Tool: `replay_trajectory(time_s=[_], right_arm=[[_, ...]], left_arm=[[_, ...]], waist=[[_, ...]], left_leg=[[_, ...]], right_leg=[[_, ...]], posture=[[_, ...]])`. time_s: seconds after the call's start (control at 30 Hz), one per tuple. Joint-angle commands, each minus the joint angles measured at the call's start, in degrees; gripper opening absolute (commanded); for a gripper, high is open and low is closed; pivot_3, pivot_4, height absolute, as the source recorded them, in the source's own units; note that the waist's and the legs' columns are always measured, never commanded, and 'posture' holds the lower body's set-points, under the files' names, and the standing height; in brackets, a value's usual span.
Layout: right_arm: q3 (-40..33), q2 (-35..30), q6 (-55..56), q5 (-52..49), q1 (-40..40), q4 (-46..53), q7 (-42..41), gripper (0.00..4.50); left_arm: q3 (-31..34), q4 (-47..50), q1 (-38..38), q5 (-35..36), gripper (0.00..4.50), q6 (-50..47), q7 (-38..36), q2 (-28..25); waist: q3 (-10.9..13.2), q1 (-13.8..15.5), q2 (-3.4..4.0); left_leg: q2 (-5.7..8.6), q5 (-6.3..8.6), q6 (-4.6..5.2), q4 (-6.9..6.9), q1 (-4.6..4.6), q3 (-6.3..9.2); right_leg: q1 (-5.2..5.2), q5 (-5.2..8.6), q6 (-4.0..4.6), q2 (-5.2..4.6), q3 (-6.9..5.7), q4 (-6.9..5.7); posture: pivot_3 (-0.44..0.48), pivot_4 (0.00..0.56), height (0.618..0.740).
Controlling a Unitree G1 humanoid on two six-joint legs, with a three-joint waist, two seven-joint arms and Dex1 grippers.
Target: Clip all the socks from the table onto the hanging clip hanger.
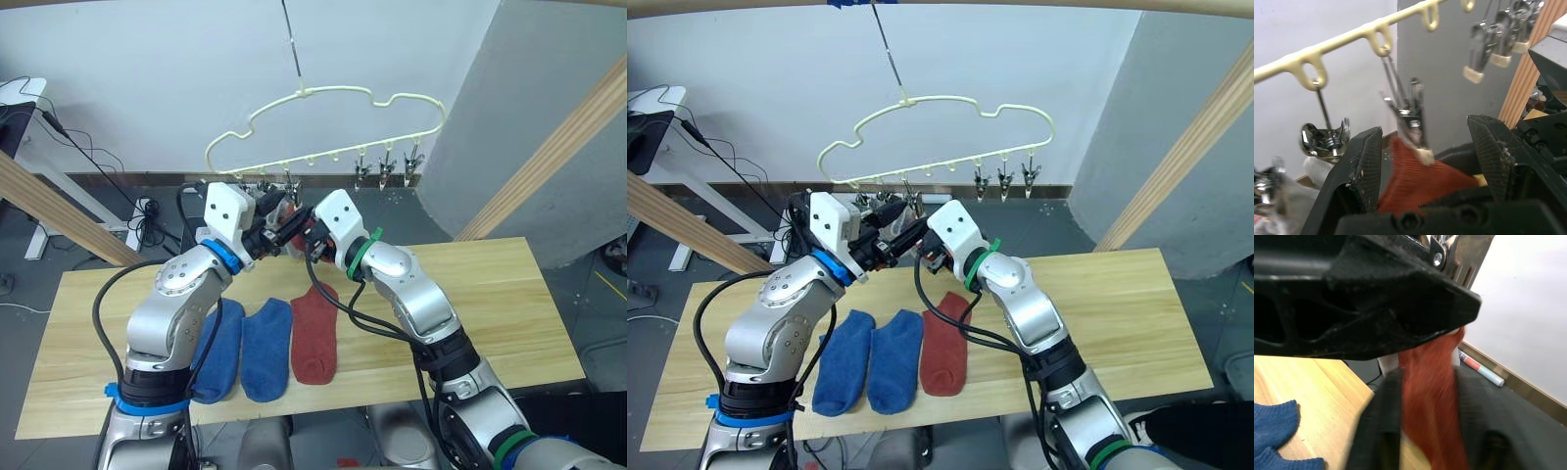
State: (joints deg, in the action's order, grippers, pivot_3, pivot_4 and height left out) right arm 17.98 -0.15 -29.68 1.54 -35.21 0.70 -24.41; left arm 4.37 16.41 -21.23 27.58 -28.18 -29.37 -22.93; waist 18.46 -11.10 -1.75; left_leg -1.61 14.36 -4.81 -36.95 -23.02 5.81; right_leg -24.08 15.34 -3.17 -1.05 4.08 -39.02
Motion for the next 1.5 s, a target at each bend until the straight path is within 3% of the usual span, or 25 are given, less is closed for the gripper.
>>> replay_trajectory(time_s=[0.03, 0.3, 0.67, 0.87, 1.17, 1.27, 1.5], right_arm=[[0.06, 0.20, -0.34, -0.52, -0.23, 2.89, 0.13, 2.51], [0.13, -2.79, -2.73, -0.26, 1.37, 7.58, -0.63, 2.51], [-3.32, -10.89, -9.97, -1.76, 9.69, 27.90, -0.19, 2.51], [-6.57, -9.70, -12.78, -3.49, 11.19, 35.51, 2.16, 2.51], [-9.05, -5.52, -12.75, -5.05, 7.44, 32.43, 6.71, 2.51], [-9.32, -4.59, -12.51, -5.64, 6.51, 30.66, 7.75, 1.92], [-9.86, -3.05, -13.48, -6.47, 5.58, 29.22, 9.78, 1.92]], left_arm=[[1.99, 2.17, 0.86, 0.38, 3.08, 1.49, -1.14, -1.50], [4.74, 2.48, 4.51, 0.82, 3.08, 3.35, -4.54, -5.14], [6.03, 6.40, 9.16, 1.48, 3.08, 5.82, -12.93, -13.41], [6.08, 8.56, 8.26, 4.35, 3.08, 4.46, -15.37, -14.83], [4.16, 8.00, 3.64, 5.63, 3.08, 2.10, -14.63, -13.47], [3.66, 7.90, 2.96, 4.91, 3.08, 3.03, -14.24, -12.85], [3.03, 7.92, 2.63, 4.27, 3.08, 3.56, -13.32, -12.55]], waist=[[0.00, 0.00, 0.00], [0.00, 0.02, 0.00], [0.00, 0.29, 0.00], [0.00, 0.39, 0.00], [-0.01, 0.36, 0.00], [-0.01, 0.39, 0.00], [-0.01, 0.44, 0.00]], left_leg=[[0.00, 0.00, 0.00, 0.00, 0.00, 0.00], [-0.01, 0.00, 0.00, 0.01, 0.00, 0.01], [-0.01, 0.00, 0.00, 0.03, -0.01, 0.00], [-0.02, 0.00, -0.01, 0.03, 0.00, -0.03], [-0.02, 0.00, -0.01, 0.01, 0.00, -0.03], [-0.03, 0.00, 0.00, 0.03, 0.00, -0.02], [-0.03, 0.00, 0.00, 0.03, -0.01, -0.02]], right_leg=[[0.00, 0.00, 0.00, 0.00, 0.00, 0.00], [-0.01, 0.00, 0.00, 0.00, 0.00, 0.01], [-0.03, 0.01, -0.01, 0.00, 0.00, 0.01], [-0.03, 0.01, -0.01, 0.00, 0.02, 0.02], [-0.03, 0.01, -0.01, 0.02, 0.02, 0.01], [-0.03, 0.00, 0.00, 0.02, 0.01, 0.01], [-0.04, 0.00, 0.00, 0.01, 0.01, 0.01]], posture=[[-0.260, 0.296, 0.740], [-0.253, 0.293, 0.740], [-0.240, 0.283, 0.740], [-0.245, 0.280, 0.740], [-0.239, 0.279, 0.740], [-0.229, 0.275, 0.740], [-0.225, 0.272, 0.740]])
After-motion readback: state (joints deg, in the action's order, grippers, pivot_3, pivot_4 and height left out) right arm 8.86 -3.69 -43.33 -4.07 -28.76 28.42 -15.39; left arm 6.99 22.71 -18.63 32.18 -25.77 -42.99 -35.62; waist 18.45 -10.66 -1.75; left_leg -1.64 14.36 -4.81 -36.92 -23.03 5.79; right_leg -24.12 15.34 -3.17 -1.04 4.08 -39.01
